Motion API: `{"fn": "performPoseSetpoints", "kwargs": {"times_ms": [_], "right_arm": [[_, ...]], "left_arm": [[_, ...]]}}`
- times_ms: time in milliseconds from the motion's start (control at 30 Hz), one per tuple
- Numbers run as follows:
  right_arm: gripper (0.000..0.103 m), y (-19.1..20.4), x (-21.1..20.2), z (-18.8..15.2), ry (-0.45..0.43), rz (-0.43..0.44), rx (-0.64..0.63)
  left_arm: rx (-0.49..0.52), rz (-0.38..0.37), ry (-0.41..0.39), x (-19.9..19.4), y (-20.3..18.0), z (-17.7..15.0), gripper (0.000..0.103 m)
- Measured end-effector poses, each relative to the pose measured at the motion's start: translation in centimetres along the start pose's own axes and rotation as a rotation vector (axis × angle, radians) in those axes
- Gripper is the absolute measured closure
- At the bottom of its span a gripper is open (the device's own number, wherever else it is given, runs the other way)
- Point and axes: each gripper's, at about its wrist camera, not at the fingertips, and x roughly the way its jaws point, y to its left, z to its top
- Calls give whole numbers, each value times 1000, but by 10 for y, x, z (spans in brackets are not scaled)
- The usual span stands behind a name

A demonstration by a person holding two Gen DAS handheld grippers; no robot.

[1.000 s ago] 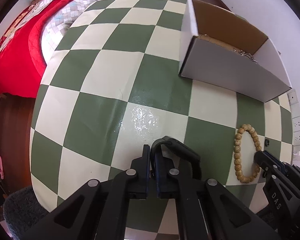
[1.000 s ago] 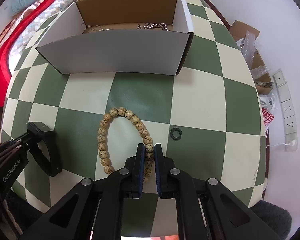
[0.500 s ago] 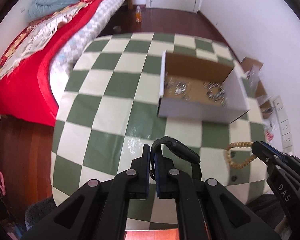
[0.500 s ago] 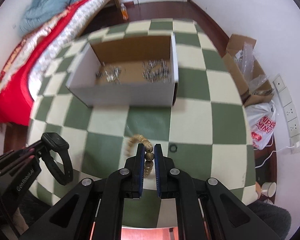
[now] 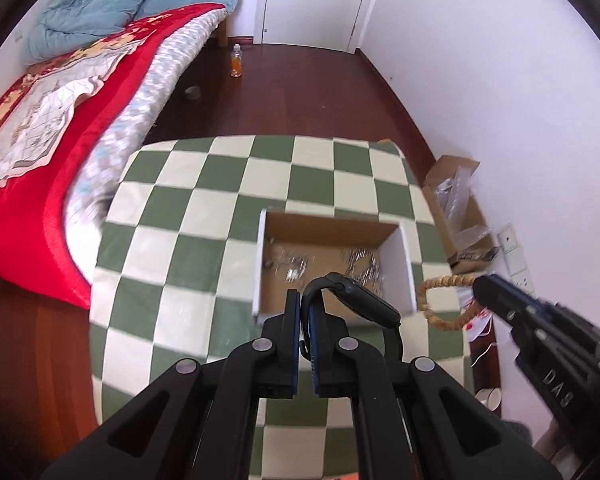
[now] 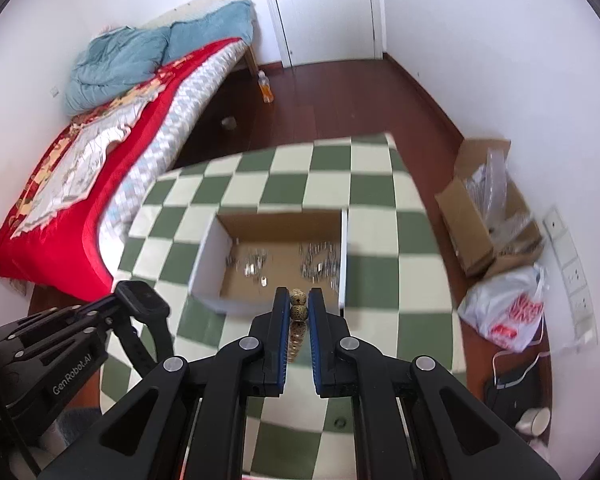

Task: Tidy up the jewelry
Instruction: 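Carry the watch band and bead bracelet into the white box, then open both tools to drop the band and bracelet, then lift away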

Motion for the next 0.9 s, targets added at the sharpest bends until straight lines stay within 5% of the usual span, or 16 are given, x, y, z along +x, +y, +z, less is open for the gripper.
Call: {"fn": "performPoseSetpoints", "kwargs": {"times_ms": [233, 533, 567, 667, 700, 767, 833, 900], "right_arm": [[93, -7, 41, 37, 62, 41, 16], [93, -21, 117, 36, 223, 118, 78], [93, -22, 122, 35, 237, 118, 87], [91, -28, 134, 32, 276, 113, 106], [87, -29, 136, 32, 280, 101, 109], [52, -31, 136, 31, 275, 61, 102], [37, -32, 132, 31, 263, 5, 87], [36, -32, 130, 30, 258, -64, 55]], "left_arm": [[9, 7, 101, 57, 1, 32, 101], [-53, 53, 230, 108, 19, 39, 88], [-52, 61, 223, 107, 20, 39, 79], [-55, 86, 190, 103, 22, 41, 11], [-62, 90, 171, 99, 23, 41, 9], [-56, 117, 160, 95, 25, 41, 9], [-33, 164, 147, 93, 26, 40, 4], [-18, 207, 126, 91, 26, 37, 2]]}}
